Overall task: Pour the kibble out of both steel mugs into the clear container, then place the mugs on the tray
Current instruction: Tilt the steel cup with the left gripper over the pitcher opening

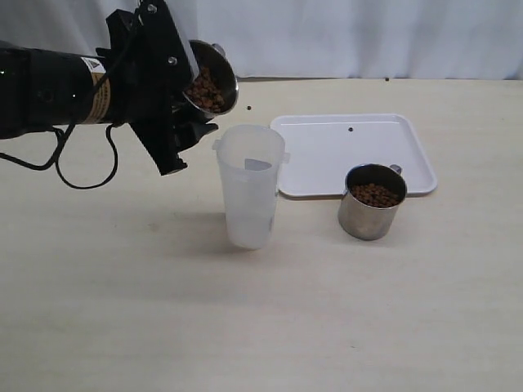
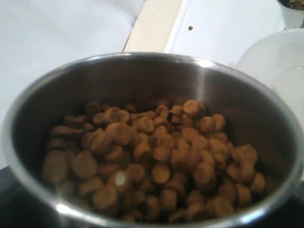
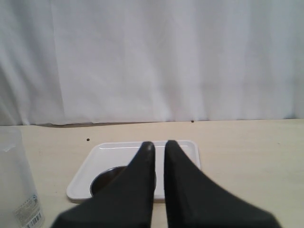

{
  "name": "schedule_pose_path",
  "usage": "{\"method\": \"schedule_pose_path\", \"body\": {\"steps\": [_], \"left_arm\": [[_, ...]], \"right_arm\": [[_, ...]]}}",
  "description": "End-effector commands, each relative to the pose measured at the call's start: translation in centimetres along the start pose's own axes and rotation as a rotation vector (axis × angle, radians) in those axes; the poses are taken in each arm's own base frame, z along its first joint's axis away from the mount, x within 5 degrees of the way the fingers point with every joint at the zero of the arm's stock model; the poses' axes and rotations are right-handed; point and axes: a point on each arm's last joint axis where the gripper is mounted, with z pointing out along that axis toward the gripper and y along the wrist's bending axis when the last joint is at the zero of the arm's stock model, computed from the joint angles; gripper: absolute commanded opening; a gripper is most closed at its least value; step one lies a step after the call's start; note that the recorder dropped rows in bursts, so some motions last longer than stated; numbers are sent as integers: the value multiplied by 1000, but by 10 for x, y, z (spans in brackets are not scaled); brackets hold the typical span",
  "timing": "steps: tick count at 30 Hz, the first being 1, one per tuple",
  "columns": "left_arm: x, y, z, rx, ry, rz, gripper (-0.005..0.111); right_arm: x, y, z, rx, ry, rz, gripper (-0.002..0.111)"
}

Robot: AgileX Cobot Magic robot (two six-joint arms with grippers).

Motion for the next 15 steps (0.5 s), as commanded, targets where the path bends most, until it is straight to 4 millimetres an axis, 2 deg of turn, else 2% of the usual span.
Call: {"method": "schedule_pose_path", "body": {"steps": [1, 9, 15], "left_arm": [[-1, -3, -3, 4, 0, 32, 0], [-9, 7, -4, -28, -21, 66, 0], [-7, 8, -4, -40, 2, 95, 0]], "right_arm": [[1, 0, 0, -5, -4, 3, 5], [1, 0, 0, -5, -4, 3, 5], [1, 0, 0, -5, -4, 3, 5]]}}
